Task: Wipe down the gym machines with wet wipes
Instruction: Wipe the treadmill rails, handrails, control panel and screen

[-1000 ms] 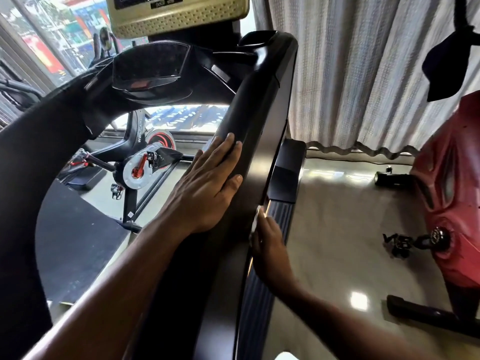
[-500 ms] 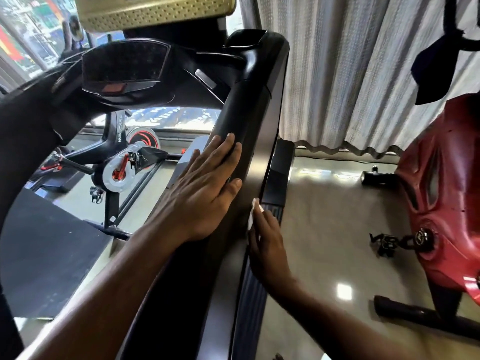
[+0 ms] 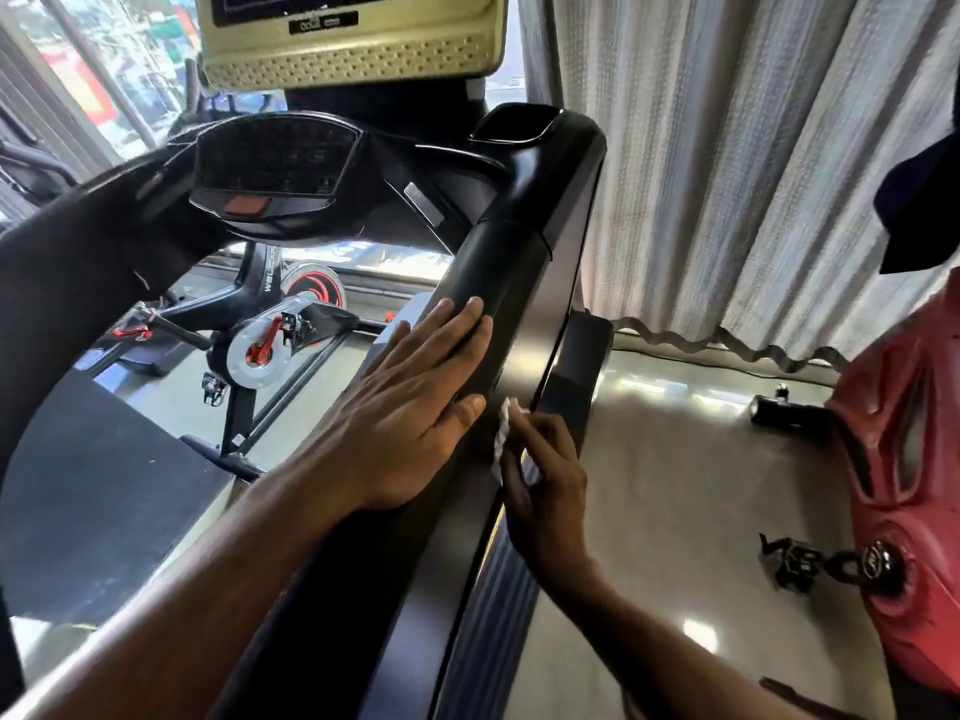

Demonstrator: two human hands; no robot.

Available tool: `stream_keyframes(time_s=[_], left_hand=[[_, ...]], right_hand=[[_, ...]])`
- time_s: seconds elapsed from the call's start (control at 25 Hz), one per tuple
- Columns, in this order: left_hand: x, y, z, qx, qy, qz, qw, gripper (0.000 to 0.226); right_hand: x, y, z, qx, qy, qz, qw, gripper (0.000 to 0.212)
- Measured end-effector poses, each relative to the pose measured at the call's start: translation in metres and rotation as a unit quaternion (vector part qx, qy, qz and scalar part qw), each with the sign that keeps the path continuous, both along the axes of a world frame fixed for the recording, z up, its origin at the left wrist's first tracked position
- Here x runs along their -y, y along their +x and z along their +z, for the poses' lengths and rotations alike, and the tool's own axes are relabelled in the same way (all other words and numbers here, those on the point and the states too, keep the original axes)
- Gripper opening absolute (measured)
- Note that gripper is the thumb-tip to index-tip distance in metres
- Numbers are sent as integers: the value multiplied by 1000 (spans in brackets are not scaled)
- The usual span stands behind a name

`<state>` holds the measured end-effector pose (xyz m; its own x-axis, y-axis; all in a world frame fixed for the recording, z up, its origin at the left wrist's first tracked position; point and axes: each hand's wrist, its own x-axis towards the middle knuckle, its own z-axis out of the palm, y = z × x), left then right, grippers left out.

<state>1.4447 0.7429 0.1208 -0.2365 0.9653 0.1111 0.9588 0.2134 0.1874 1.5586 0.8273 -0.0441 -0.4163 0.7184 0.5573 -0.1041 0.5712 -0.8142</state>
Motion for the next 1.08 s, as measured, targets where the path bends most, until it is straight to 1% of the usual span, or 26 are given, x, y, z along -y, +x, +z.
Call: stream_keyframes(time_s=[0.08,0.12,0.2,0.24,0.28,0.32,0.4,0.44,0.52,0.6,0.64,0.68,0.76,0.84,0.88,1.0,1.08], left_hand=[[-15,-2,3,-18,-3,1,1000,74],[-23,-3,5,-21,-8,6,1000,74],[-37,-4,9,-22,-18,17,999,73],[-43,-4,11,-21,-20,18,999,74],[-49,-4,12,-23,-20,19,999,74],[-54,-5,13,-27,-16,20,999,74],[-63,-6,13,-29,-11,24,999,73],[-67,-7,14,-29,-10,26,999,73],[-76,-9,15,-34,-11,29,999,74],[-87,-12,16,-46,-12,32,998,74],[-93,-13,17,-54,-12,35,998,73],[-98,-14,17,-60,-12,37,997,73],[-103,-15,16,-61,-4,38,997,72],[-103,-16,16,-54,0,42,998,70],[-102,-15,16,-57,-1,42,997,70],[-101,-12,17,-58,1,50,997,70],[-101,-12,16,-59,7,50,997,72]], right_hand=[[-35,-15,29,-24,25,-21,999,40],[-58,-24,32,-25,24,-35,999,40],[-101,-35,24,-11,-13,-45,999,40],[-106,-33,12,13,-45,-42,998,41],[-100,-28,-2,33,-73,-29,996,44],[-83,-22,-11,41,-81,-8,996,45],[-50,-14,-10,18,-59,47,997,49],[-50,-17,2,-9,-35,57,998,52],[-85,-35,30,-39,6,18,999,54],[-131,-55,40,-18,-36,-13,999,53],[-143,-56,35,0,-52,-10,999,53],[-141,-51,26,17,-66,3,998,55],[-109,-35,4,24,-57,50,997,56],[-83,-25,2,-6,-29,81,996,60],[-87,-31,4,-19,-18,77,997,61],[-144,-61,27,-34,0,40,999,63],[-200,-82,31,-4,-3,2,1000,64]])
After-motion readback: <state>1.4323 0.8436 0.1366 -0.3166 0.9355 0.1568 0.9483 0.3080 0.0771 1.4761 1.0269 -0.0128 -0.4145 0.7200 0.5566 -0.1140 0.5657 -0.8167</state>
